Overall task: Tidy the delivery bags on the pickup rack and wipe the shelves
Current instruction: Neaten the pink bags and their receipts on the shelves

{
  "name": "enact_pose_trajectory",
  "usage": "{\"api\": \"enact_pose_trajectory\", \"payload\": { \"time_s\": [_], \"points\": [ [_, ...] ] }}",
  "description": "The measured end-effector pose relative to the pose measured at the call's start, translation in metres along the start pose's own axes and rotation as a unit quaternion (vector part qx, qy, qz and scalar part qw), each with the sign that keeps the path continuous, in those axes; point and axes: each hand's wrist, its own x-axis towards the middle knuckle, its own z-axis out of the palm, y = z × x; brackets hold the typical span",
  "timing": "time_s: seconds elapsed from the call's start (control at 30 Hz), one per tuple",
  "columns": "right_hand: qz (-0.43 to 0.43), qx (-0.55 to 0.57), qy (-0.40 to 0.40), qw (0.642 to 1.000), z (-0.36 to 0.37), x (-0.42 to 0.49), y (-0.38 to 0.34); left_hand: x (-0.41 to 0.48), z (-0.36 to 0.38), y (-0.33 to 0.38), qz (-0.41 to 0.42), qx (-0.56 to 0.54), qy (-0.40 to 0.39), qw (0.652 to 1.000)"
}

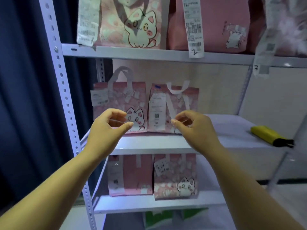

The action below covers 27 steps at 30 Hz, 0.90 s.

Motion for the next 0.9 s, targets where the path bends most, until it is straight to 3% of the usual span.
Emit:
{"api": "enact_pose_trajectory", "payload": {
  "time_s": [0.4, 0.9],
  "points": [
    [0.170, -0.048, -0.076, 0.981, 0.004, -0.101, 0.080, -0.085, 0.064, -0.057, -0.134, -0.038, -0.084, 0.987],
    [0.268, -0.041, -0.192, 0.943, 0.007, -0.143, 0.207, -0.158, 0.163, -0.120, -0.315, 0.023, -0.095, 0.944]
  ]
}}
